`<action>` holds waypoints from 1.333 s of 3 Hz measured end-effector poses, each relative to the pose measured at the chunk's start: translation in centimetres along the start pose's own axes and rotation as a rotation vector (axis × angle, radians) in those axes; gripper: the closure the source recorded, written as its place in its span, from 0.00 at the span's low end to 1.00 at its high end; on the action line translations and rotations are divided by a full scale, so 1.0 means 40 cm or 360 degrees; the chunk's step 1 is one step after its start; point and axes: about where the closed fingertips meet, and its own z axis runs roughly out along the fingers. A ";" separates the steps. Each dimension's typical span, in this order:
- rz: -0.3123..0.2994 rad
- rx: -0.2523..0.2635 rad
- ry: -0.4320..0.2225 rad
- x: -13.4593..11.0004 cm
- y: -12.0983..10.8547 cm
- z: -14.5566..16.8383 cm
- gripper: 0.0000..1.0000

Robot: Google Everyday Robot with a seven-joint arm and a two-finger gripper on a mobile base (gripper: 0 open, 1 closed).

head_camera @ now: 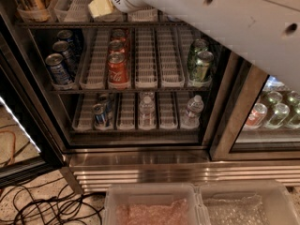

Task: Pick 7up can from top shelf of fridge

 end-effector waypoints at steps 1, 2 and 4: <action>-0.0008 0.0003 -0.0029 -0.028 0.005 0.010 0.22; -0.0016 -0.0032 -0.0059 -0.053 0.027 0.025 0.35; -0.0039 -0.0072 -0.0093 -0.085 0.048 0.044 0.39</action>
Offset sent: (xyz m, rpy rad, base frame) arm 0.0142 0.0354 0.0170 0.0292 -0.0374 0.0570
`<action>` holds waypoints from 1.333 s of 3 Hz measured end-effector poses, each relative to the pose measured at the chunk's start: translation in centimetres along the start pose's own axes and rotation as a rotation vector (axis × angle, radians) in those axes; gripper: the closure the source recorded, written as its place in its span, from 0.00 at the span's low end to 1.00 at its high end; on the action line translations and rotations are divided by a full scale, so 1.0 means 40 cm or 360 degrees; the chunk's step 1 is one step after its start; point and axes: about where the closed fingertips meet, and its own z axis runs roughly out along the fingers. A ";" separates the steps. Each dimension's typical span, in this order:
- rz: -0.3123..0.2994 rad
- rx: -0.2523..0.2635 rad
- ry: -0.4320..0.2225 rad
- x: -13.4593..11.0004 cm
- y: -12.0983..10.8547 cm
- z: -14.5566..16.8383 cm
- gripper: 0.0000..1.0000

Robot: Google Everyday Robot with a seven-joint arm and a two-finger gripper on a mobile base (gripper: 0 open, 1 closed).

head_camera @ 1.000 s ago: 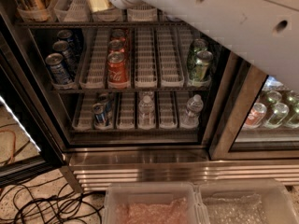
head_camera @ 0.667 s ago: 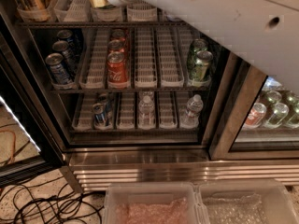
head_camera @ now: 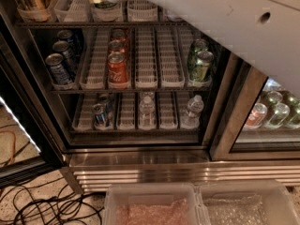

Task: Pick 7up can from top shelf of fridge

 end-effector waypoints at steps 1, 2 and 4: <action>-0.0013 -0.0004 -0.0013 -0.009 0.001 0.006 0.37; -0.0021 -0.0003 -0.0019 -0.013 -0.003 0.015 0.31; -0.0043 0.0049 -0.0008 0.001 -0.044 0.043 0.22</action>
Offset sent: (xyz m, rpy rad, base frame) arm 0.0155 0.0038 0.0004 -0.0064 -0.0189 0.0087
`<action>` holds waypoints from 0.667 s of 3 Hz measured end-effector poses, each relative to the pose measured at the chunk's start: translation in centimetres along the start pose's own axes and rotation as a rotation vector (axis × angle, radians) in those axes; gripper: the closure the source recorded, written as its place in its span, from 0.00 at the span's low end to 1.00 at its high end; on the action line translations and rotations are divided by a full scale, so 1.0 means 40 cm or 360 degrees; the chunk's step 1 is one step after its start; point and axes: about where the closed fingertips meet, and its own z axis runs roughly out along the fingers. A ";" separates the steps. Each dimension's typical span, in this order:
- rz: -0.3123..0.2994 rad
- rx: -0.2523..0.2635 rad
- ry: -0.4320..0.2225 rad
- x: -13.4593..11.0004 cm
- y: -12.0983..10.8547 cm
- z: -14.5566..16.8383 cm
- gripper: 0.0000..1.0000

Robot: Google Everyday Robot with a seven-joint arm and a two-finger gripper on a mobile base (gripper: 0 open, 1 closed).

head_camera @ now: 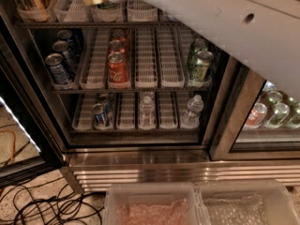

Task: Pick 7up can from top shelf of fridge

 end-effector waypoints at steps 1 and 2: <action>-0.0013 0.0021 -0.0005 0.001 -0.019 0.012 0.22; -0.0020 0.0033 -0.0066 -0.003 -0.036 0.013 0.41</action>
Offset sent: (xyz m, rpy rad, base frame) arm 0.0187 -0.0154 0.0081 0.0362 -0.1023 -0.0007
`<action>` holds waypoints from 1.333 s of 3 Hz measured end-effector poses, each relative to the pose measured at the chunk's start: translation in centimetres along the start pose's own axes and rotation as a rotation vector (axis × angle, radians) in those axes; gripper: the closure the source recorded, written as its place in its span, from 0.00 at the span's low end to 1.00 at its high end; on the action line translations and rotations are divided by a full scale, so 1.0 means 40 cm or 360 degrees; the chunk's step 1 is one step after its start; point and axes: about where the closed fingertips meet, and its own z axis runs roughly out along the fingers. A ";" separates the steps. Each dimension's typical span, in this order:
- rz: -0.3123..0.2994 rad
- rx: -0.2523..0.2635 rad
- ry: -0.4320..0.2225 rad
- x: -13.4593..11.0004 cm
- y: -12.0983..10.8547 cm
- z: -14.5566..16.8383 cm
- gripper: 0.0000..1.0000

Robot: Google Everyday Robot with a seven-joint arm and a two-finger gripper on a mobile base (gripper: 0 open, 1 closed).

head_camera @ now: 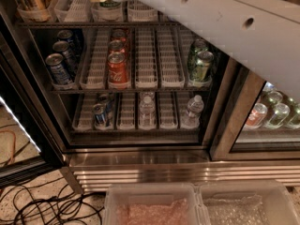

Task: Pick 7up can from top shelf of fridge

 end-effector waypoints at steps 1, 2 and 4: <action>0.0000 -0.0002 -0.0010 -0.004 0.001 0.000 0.63; 0.0000 -0.0002 -0.0010 -0.004 0.001 0.000 0.87; -0.0035 -0.0087 0.0018 -0.013 0.014 -0.061 1.00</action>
Offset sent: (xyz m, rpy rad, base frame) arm -0.0001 0.0009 0.0015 0.0031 -0.0047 0.0025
